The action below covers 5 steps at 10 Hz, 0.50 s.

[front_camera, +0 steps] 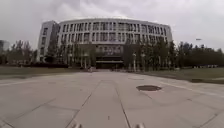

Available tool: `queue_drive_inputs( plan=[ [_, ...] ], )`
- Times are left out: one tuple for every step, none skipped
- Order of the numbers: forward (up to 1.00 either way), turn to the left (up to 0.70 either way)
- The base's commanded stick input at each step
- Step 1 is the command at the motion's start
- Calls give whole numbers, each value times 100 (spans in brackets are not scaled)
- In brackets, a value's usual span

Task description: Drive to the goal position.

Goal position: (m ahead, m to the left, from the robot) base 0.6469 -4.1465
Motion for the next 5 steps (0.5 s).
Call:
queue_drive_inputs(
  plan=[
    [50, 0],
    [50, 0],
    [50, 0],
    [50, 0],
    [50, 0]
  ],
)
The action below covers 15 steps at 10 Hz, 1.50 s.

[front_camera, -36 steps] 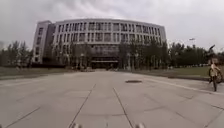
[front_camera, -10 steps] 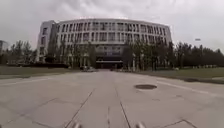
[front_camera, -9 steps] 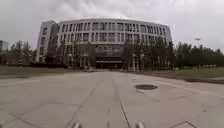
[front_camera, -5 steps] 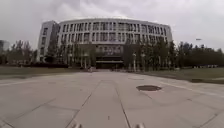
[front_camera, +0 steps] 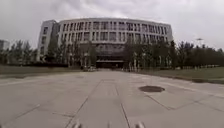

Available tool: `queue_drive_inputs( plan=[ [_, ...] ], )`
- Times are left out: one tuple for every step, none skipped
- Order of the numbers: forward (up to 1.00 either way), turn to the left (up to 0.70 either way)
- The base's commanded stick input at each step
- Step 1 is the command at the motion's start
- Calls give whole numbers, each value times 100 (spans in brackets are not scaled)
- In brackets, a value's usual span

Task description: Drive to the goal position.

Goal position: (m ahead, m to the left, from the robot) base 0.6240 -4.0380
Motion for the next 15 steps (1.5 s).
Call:
queue_drive_inputs(
  plan=[
    [50, 0],
    [50, 0],
    [50, 0],
    [50, 0],
    [50, 0],
    [50, 0],
    [50, 0],
    [50, 0],
    [50, 0],
    [50, 0],
    [50, 0],
    [50, 0],
    [50, 0],
    [50, 0],
    [50, 0]
  ],
)
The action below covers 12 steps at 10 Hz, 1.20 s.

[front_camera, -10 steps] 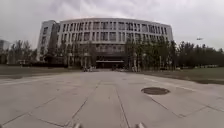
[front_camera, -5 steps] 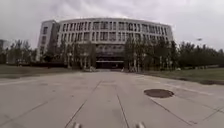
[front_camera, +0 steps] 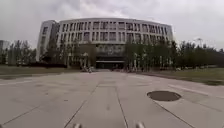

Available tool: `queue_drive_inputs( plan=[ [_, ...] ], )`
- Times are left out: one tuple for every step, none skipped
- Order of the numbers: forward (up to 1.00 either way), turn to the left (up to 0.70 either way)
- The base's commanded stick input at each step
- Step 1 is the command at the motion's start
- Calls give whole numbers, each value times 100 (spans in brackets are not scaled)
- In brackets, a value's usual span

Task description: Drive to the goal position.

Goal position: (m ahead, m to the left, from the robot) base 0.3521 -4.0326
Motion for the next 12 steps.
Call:
queue_drive_inputs(
  plan=[
    [50, 0],
    [50, 0],
    [50, 0],
    [50, 0],
    [50, 0],
    [50, 0],
    [50, 0],
    [50, 0],
    [50, 0],
    [50, 0],
    [50, 0],
    [50, 0]
  ],
)
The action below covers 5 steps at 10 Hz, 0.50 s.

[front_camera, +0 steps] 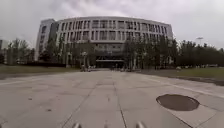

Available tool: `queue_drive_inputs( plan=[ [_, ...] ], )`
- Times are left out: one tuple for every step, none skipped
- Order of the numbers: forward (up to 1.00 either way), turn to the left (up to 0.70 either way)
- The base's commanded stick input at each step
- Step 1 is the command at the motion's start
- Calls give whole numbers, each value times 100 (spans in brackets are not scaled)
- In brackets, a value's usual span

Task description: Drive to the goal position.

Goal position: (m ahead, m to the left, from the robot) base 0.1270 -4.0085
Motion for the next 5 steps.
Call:
queue_drive_inputs(
  plan=[
    [50, 0],
    [50, 0],
    [50, 0],
    [50, 0],
    [50, 0]
  ],
)
